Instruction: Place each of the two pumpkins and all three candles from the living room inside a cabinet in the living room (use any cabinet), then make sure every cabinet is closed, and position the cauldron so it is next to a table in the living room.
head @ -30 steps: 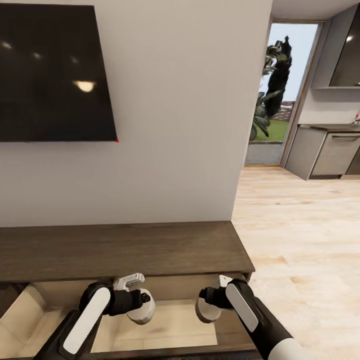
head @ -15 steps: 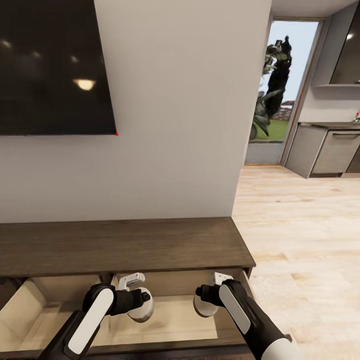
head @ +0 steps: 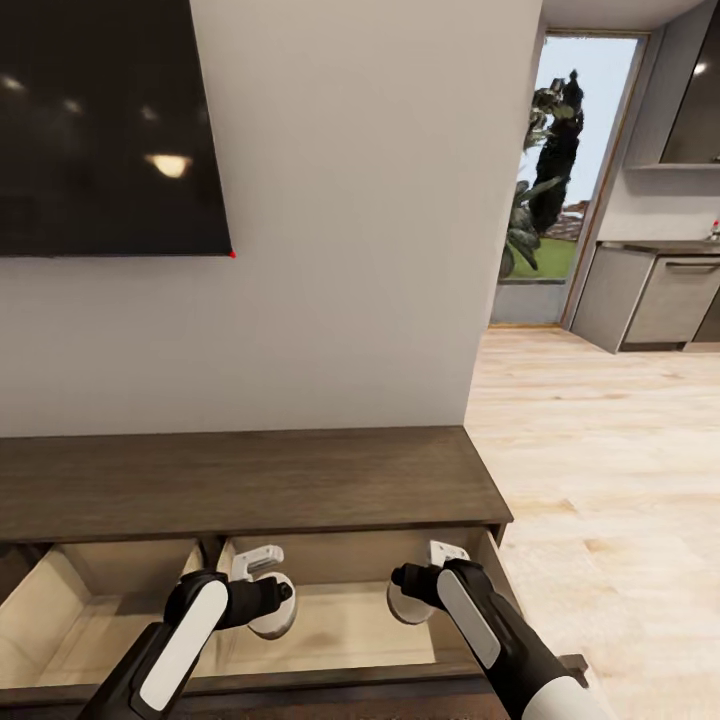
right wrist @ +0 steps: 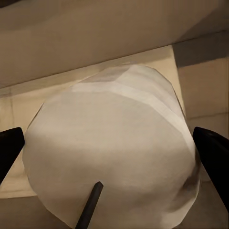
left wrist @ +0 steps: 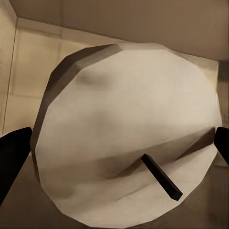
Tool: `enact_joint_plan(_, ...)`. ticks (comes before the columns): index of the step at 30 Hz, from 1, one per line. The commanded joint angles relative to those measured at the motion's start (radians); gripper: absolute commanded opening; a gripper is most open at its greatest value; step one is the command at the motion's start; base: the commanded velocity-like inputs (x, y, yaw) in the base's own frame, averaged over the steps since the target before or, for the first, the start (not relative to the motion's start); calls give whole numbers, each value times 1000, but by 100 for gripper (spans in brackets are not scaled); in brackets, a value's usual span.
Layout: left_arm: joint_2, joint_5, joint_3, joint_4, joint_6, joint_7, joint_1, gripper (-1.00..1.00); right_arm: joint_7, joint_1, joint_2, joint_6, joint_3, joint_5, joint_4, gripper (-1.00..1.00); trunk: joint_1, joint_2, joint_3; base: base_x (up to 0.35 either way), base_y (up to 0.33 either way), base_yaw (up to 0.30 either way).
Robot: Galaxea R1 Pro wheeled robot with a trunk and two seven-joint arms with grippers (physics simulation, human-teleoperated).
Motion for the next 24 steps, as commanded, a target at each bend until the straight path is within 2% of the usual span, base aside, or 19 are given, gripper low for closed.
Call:
enact_joint_plan(1, 1, 10, -3, 3, -6, 11, -1, -100, -9, -1, 0, -6, 8, -10, -1, -100, 4, -8, -4, 0, 0, 0)
enact_joint_plan(3, 1, 10, -3, 10, -13, 11, -2, -100, -9, -1, 1, -18, 35, -10, -1, -100, 11, -22, -10, 0, 0, 0)
enact_joint_plan(7, 1, 9, -3, 13, -16, 11, -2, -100, -9, -1, 1, -37, 57, -11, -1, -100, 27, -50, -23, 0, 0, 0)
enact_joint_plan(16, 4, 10, -3, 13, -16, 10, -2, -100, 4, -1, 7, -41, 62, -10, -2, -100, 61, -113, -51, 0, 0, 0)
enact_joint_plan(24, 10, 11, 0, 6, -15, 2, -2, -100, 2, -1, 9, -41, 63, -16, -3, -100, 61, -113, -51, 0, 1, 0)
